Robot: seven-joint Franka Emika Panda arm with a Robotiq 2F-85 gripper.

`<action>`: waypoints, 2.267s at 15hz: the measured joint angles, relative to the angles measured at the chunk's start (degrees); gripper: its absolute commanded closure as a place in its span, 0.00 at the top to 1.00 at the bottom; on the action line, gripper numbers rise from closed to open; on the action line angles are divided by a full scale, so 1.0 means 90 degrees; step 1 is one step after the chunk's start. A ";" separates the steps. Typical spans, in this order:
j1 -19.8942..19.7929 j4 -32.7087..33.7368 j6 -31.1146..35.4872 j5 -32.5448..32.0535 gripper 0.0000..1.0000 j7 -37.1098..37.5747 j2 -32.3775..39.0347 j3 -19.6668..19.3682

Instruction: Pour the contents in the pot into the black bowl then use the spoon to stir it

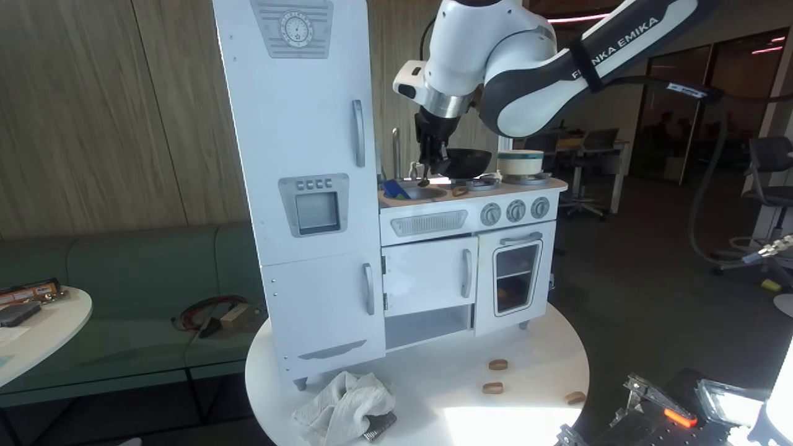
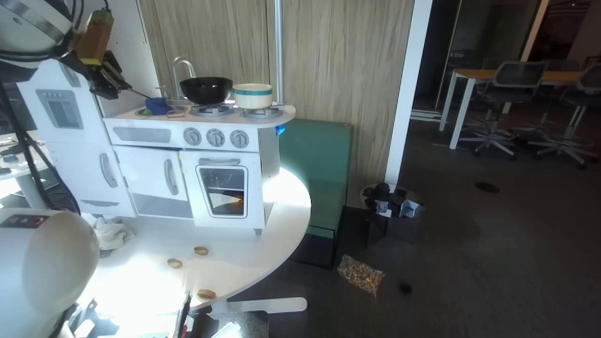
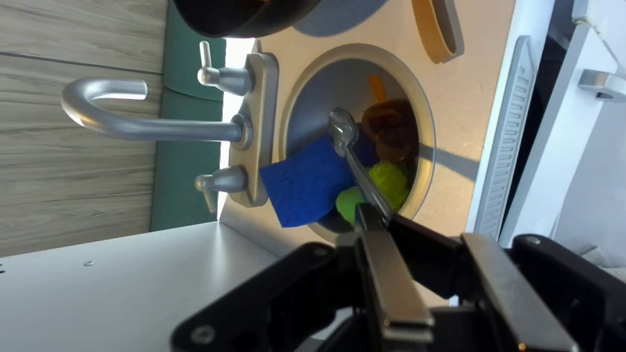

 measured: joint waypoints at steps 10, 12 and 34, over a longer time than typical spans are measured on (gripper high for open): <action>0.0168 0.0648 -0.0411 0.0748 0.04 0.0671 -0.0918 0.0032; 0.0118 0.0777 -0.0554 0.0876 0.04 0.0995 -0.1086 -0.0017; -0.0707 0.0951 -0.0321 0.1992 0.04 0.1777 -0.0324 -0.0851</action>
